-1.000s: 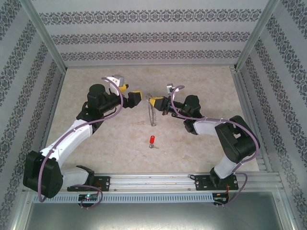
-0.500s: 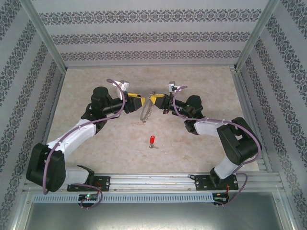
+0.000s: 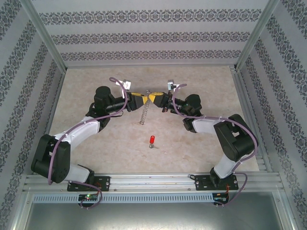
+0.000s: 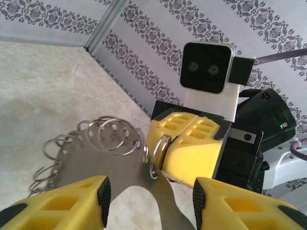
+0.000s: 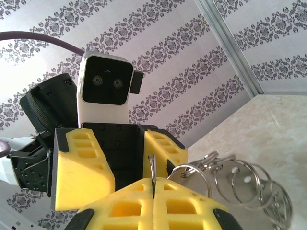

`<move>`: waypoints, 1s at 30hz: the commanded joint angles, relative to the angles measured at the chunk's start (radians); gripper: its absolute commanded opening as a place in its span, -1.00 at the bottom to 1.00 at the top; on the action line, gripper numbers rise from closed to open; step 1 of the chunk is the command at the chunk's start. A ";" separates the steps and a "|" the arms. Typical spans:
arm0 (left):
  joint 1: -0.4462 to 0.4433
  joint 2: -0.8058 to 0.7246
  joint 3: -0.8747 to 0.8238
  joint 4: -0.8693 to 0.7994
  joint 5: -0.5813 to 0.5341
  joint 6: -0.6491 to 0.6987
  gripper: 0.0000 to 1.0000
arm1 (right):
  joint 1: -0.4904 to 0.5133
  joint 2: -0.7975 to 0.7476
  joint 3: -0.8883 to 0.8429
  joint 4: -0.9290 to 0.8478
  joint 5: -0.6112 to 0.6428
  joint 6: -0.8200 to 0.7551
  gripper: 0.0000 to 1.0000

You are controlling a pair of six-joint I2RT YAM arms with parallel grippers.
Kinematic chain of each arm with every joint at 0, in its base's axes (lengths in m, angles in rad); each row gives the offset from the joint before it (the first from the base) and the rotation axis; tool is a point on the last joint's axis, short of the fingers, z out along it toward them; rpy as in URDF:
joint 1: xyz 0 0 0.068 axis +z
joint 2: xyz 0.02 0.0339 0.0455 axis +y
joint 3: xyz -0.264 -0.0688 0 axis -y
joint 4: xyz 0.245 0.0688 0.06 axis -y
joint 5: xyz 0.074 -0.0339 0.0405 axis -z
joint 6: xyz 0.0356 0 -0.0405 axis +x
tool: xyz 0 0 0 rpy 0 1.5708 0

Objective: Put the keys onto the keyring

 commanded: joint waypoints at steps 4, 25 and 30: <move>0.000 0.028 0.028 0.118 0.023 -0.042 -0.10 | 0.002 0.004 0.033 0.089 -0.028 0.012 -1.00; -0.002 0.064 0.040 0.213 0.055 -0.114 -0.57 | 0.002 0.004 0.033 0.086 -0.032 0.017 -1.00; -0.002 0.068 0.036 0.217 0.061 -0.113 -0.84 | 0.002 0.009 0.035 0.081 -0.031 0.020 -1.00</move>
